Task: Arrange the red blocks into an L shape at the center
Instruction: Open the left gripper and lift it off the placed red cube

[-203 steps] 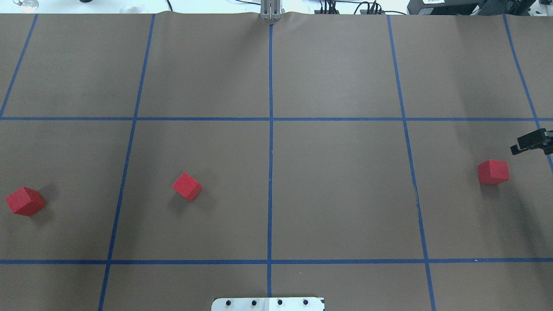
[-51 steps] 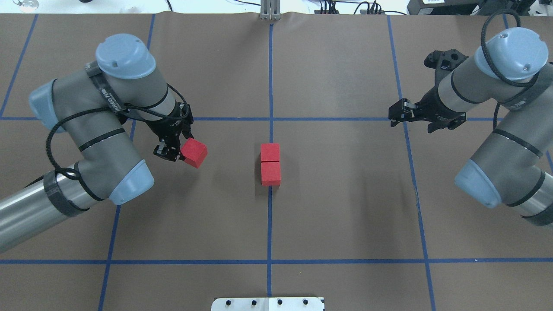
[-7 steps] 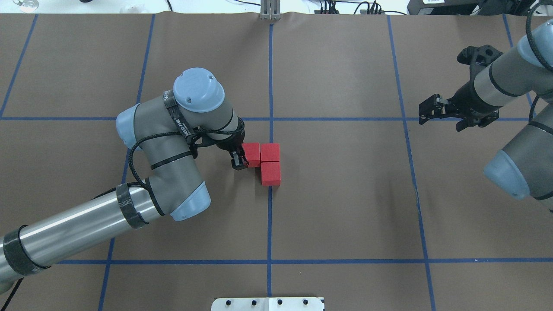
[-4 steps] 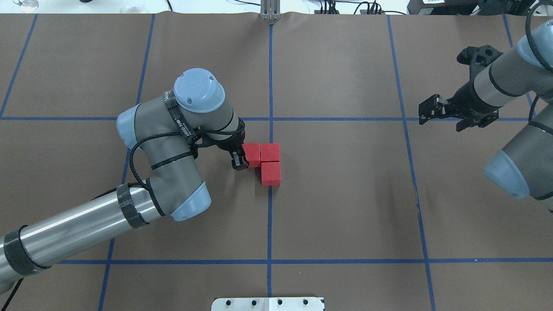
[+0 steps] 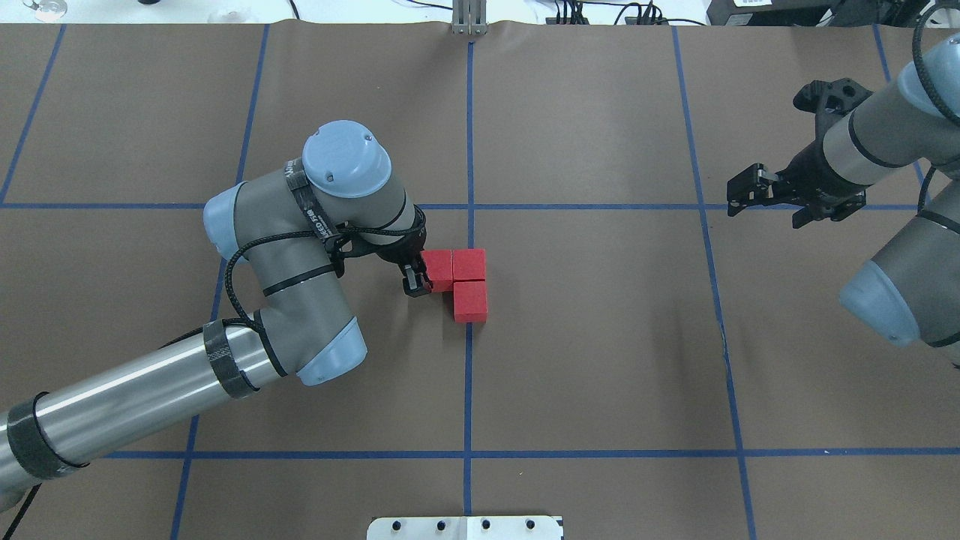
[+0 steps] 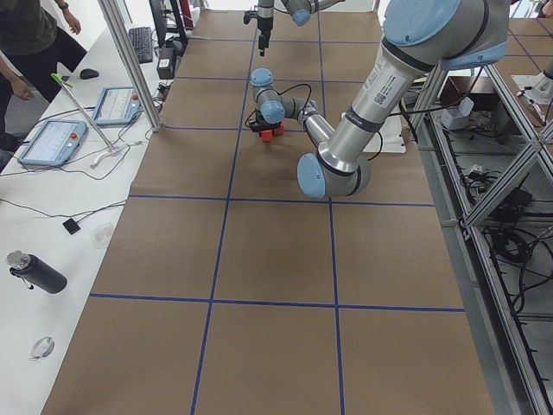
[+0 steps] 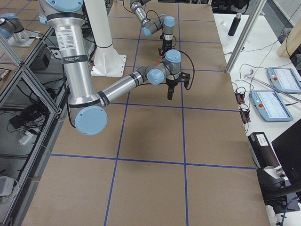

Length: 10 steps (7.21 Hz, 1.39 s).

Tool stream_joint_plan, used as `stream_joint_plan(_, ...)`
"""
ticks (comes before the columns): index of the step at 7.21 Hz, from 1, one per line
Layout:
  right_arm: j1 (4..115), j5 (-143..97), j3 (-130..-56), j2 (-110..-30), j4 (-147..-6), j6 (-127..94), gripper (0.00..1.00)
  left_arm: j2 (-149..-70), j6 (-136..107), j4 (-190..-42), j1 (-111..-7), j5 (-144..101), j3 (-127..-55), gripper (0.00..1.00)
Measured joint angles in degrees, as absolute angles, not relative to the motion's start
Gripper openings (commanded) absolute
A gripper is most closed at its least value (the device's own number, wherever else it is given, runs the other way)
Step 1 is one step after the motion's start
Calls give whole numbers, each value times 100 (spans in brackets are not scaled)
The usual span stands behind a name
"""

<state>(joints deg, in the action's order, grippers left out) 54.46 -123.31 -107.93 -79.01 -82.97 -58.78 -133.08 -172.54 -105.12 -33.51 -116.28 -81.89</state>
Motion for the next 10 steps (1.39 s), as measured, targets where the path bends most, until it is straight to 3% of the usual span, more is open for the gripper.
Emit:
stream_joint_plan(1,5445,-12331,-10794,-7901,-8297,-5876,100,-13307,-17253,-10514,-3346,-11626,-8182,66)
stream_joint_plan(2,5445,-12331,-10797,-7902,-8297,-5876,100,-13307,-17253,-10530,-3330,-11600,-8172,100)
stream_joint_plan(8,5441,-12331,-10801,-7896,-8297,-5880,100,-13311,-17270,-10578,-3289,-11536,-8198,100)
stream_joint_plan(10,5441,-12331,-10810,-7893,-8297,-5884,100,-12980,-17219,-10557,-3319,-11668,-8640,100)
